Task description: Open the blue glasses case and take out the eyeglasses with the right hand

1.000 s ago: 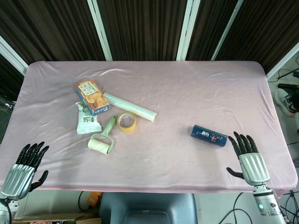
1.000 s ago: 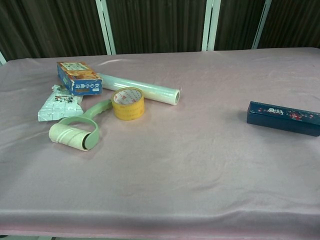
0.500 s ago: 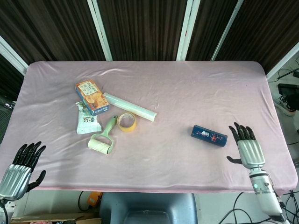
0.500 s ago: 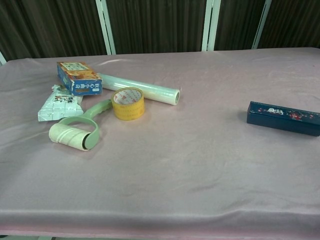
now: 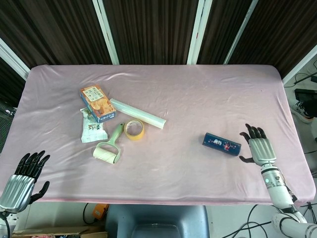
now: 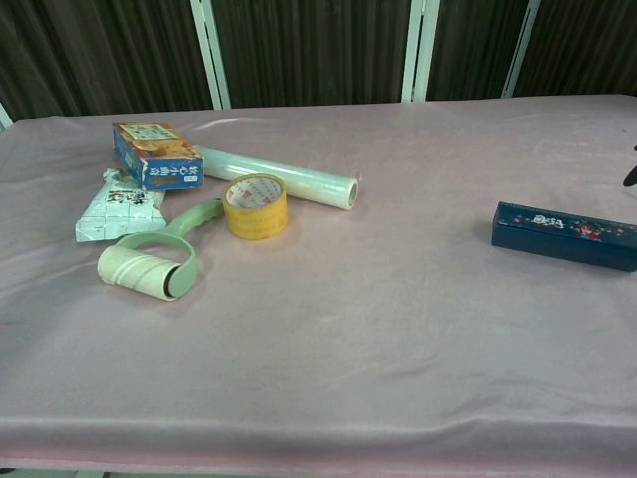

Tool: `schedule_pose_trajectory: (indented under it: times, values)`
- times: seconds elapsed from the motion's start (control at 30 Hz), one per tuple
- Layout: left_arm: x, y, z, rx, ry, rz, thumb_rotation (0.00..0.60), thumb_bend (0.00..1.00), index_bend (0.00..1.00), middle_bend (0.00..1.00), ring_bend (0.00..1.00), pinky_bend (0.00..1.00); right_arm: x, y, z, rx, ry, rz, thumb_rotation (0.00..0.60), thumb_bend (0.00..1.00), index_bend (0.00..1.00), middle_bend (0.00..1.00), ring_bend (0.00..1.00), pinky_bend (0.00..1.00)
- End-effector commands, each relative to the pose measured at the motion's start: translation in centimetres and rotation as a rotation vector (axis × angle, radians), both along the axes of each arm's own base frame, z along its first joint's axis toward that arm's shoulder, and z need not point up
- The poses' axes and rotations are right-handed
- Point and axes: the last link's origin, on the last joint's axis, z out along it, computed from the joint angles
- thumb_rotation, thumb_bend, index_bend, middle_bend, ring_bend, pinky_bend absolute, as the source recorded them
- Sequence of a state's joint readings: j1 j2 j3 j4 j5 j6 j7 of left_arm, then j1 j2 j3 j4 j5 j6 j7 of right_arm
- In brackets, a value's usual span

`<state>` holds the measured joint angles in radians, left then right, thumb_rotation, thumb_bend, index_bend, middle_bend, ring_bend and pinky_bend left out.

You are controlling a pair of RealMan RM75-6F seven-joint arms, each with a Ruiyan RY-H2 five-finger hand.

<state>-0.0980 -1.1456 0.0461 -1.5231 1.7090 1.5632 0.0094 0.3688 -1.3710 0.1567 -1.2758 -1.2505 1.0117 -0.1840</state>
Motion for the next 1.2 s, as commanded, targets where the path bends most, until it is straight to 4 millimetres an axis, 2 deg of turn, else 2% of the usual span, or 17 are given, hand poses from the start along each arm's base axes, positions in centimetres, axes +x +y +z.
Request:
schedule_pose_trajectory:
  times: [0.03, 0.37, 0.67, 0.97, 1.2]
  values:
    - [0.0, 0.0, 0.1, 0.003, -0.002, 0.0, 0.6, 0.36, 0.0, 0.0, 0.0, 0.0, 0.0, 0.0, -0.5, 0.018, -0.003, 0.013, 0.6, 0.41, 0.44, 0.0, 0.0, 0.0]
    - [0.0, -0.1, 0.2, 0.005, -0.004, 0.001, 0.6, 0.37, 0.0, 0.0, 0.0, 0.0, 0.0, -0.1, -1.6, 0.055, 0.009, 0.025, 0.6, 0.43, 0.48, 0.0, 0.0, 0.0]
    - [0.0, -0.1, 0.2, 0.006, -0.005, -0.001, 0.6, 0.37, 0.0, 0.0, 0.0, 0.0, 0.1, -0.2, -1.8, 0.056, 0.007, 0.022, 0.6, 0.48, 0.5, 0.0, 0.0, 0.0]
    - [0.0, -0.1, 0.2, 0.007, -0.005, 0.0, 0.6, 0.37, 0.0, 0.0, 0.0, 0.0, 0.3, -0.1, -2.0, 0.061, 0.015, 0.025, 0.6, 0.48, 0.51, 0.0, 0.0, 0.0]
    - [-0.1, -0.1, 0.2, 0.007, -0.006, 0.002, 0.6, 0.37, 0.0, 0.0, 0.0, 0.0, 0.2, -0.1, -1.8, 0.056, 0.021, 0.019, 0.6, 0.57, 0.53, 0.0, 0.0, 0.0]
